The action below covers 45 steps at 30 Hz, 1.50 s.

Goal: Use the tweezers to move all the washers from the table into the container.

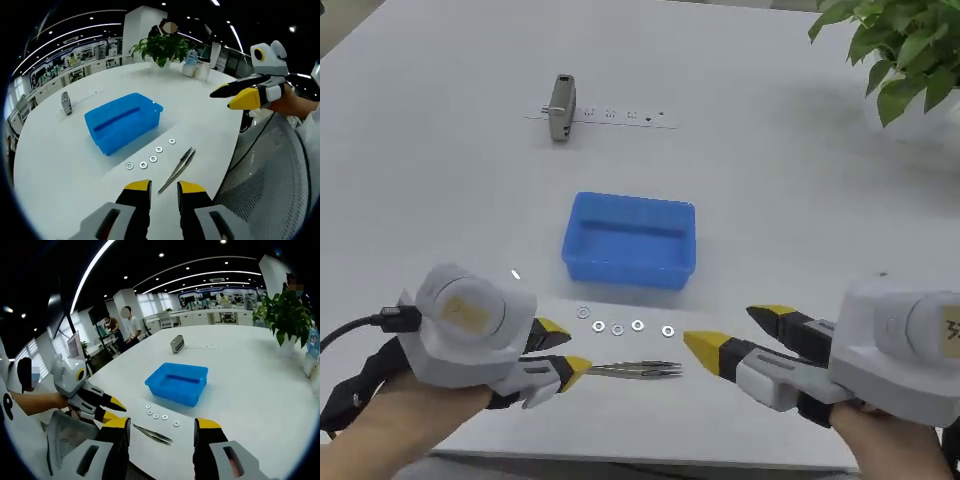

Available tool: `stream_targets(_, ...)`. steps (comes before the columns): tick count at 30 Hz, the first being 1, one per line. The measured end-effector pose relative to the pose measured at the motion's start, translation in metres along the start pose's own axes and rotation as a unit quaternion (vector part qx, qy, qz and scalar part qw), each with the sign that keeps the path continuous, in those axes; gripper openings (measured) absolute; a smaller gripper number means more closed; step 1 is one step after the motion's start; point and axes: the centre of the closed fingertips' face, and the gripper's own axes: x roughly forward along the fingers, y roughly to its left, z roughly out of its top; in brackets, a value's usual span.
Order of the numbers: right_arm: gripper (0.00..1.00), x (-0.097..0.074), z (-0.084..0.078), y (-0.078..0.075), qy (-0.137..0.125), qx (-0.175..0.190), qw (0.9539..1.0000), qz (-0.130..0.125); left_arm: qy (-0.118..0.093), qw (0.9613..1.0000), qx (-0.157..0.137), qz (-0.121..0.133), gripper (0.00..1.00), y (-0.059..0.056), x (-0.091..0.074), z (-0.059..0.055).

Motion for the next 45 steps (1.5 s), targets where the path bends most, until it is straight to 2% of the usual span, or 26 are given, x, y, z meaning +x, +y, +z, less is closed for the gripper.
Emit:
stream_targets(1, 0.48, -0.001, 0.001, 0.001, 0.0, -0.003, 1.0, 0.002, 0.005, 0.9999, 0.014, -0.004, 0.16, 0.0, 0.005, -0.003)
stream_targets(5, 0.48, -0.002, 0.002, 0.003, 0.006, -0.017, 0.9998, 0.008, 0.031, 0.9988, 0.031, -0.022, 0.16, -0.001, 0.021, -0.015)
stream_targets(10, 0.48, 0.003, -0.001, 0.004, 0.013, -0.016, 0.9997, 0.014, 0.065, 0.9948, 0.066, -0.043, 0.18, -0.007, 0.039, -0.029)
stream_targets(11, 0.48, 0.004, -0.002, 0.004, 0.015, -0.015, 0.9997, 0.016, 0.023, 0.9945, 0.09, -0.048, 0.16, -0.009, 0.042, -0.015)
stream_targets(12, 0.48, 0.006, -0.003, 0.005, 0.017, -0.015, 0.9996, 0.018, 0.057, 0.9945, 0.074, -0.047, 0.14, -0.009, 0.04, -0.025)
stream_targets(14, 0.48, 0.008, -0.003, 0.006, 0.02, -0.018, 0.9994, 0.021, 0.057, 0.9931, 0.087, -0.054, 0.13, -0.009, 0.044, -0.02)
stream_targets(16, 0.48, 0.009, -0.001, 0.007, 0.021, -0.02, 0.9993, 0.021, 0.06, 0.9915, 0.1, -0.057, 0.11, -0.008, 0.041, -0.021)
stream_targets(18, 0.48, 0.012, 0.0, 0.009, 0.019, -0.019, 0.9993, 0.025, 0.057, 0.9887, 0.121, -0.069, 0.08, -0.01, 0.041, -0.021)
stream_targets(19, 0.48, 0.013, 0.0, 0.01, 0.019, -0.019, 0.9993, 0.027, 0.056, 0.9885, 0.124, -0.065, 0.06, -0.01, 0.04, -0.022)
stream_targets(22, 0.47, 0.016, -0.002, 0.012, 0.024, -0.024, 0.999, 0.03, 0.052, 0.9841, 0.152, -0.076, 0.0, -0.013, 0.039, -0.024)
stream_targets(27, 0.47, 0.02, -0.01, 0.02, 0.035, -0.033, 0.998, 0.04, 0.04, 0.9861, 0.145, -0.071, 0.0, -0.014, 0.031, -0.024)
stream_targets(29, 0.46, 0.023, -0.015, 0.023, 0.046, -0.048, 0.9967, 0.046, 0.03, 0.9872, 0.142, -0.066, 0.0, -0.014, 0.025, -0.02)
stream_targets(33, 0.44, 0.034, -0.026, 0.03, 0.075, -0.112, 0.9893, 0.056, 0.011, 0.9896, 0.129, -0.063, 0.0, -0.02, 0.009, -0.009)
stream_targets(35, 0.39, 0.041, -0.034, 0.035, 0.096, -0.134, 0.9843, 0.064, 0.0, 0.9904, 0.125, -0.059, 0.0, -0.021, 0.001, -0.001)
stream_targets(36, 0.36, 0.046, -0.036, 0.037, 0.1, -0.139, 0.9828, 0.068, -0.004, 0.9917, 0.116, -0.055, 0.0, -0.021, -0.002, 0.001)
stream_targets(38, 0.35, 0.057, -0.038, 0.044, 0.098, -0.141, 0.9819, 0.08, -0.008, 0.9913, 0.117, -0.061, 0.0, -0.023, -0.008, 0.006)
stream_targets(40, 0.36, 0.067, -0.044, 0.048, 0.113, -0.158, 0.9769, 0.09, -0.016, 0.9913, 0.117, -0.058, 0.0, -0.023, -0.013, 0.013)
stream_targets(41, 0.35, 0.072, -0.049, 0.048, 0.125, -0.178, 0.9714, 0.094, -0.02, 0.9913, 0.116, -0.057, 0.0, -0.023, -0.015, 0.016)
stream_targets(42, 0.33, 0.076, -0.052, 0.05, 0.132, -0.186, 0.9685, 0.1, -0.027, 0.9917, 0.113, -0.054, 0.0, -0.023, -0.018, 0.021)
stream_targets(43, 0.32, 0.08, -0.053, 0.05, 0.13, -0.185, 0.9689, 0.1, -0.029, 0.9919, 0.111, -0.053, 0.0, -0.022, -0.02, 0.023)
stream_targets(45, 0.31, 0.088, -0.056, 0.053, 0.135, -0.188, 0.9669, 0.107, -0.031, 0.9933, 0.099, -0.051, 0.0, -0.022, -0.024, 0.027)
